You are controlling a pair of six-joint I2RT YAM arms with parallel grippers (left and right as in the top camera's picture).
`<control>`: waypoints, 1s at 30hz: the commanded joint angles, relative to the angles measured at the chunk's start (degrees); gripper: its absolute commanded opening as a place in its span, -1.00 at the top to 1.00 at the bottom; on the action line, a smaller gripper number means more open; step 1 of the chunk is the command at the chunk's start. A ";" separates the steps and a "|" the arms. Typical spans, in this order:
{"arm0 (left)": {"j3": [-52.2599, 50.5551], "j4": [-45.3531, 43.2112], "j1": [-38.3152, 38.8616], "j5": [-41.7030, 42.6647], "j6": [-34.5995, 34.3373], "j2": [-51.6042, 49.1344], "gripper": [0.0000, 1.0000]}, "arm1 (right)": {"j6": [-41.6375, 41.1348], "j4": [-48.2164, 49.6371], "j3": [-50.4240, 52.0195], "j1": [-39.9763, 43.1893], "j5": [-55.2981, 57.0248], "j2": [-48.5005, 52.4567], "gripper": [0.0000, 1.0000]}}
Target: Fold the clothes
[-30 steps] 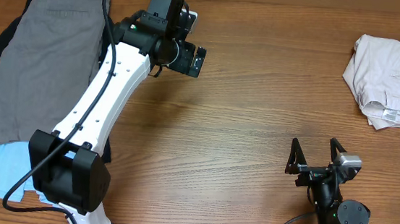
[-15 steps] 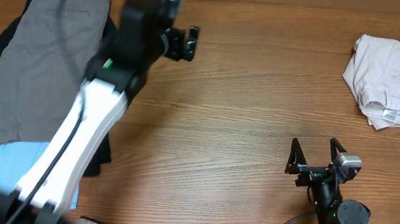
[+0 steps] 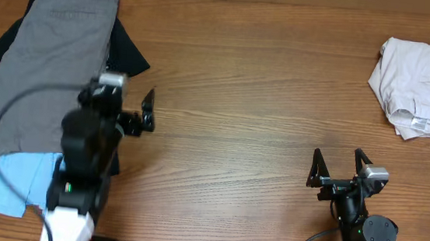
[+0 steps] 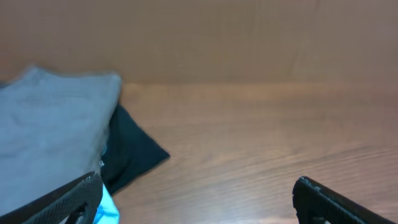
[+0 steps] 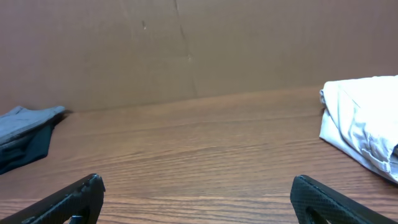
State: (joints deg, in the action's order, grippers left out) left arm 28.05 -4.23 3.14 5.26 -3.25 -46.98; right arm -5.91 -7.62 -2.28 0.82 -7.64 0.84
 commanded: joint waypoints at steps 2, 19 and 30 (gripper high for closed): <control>-12.26 -5.29 -0.59 0.50 -1.03 11.28 -1.00 | 0.35 0.28 0.37 0.26 0.02 -0.68 -1.00; -27.78 -4.61 -0.68 -4.48 -0.98 33.09 -0.99 | 0.35 0.28 0.37 0.26 0.02 -0.68 -1.00; -27.76 8.70 -3.41 -4.50 -0.85 43.01 -1.00 | 0.35 0.28 0.37 0.26 0.02 -0.68 -1.00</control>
State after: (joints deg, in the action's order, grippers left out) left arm 0.47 4.34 0.91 1.23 -4.05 -6.37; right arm -5.93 -7.64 -2.24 0.82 -7.64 0.84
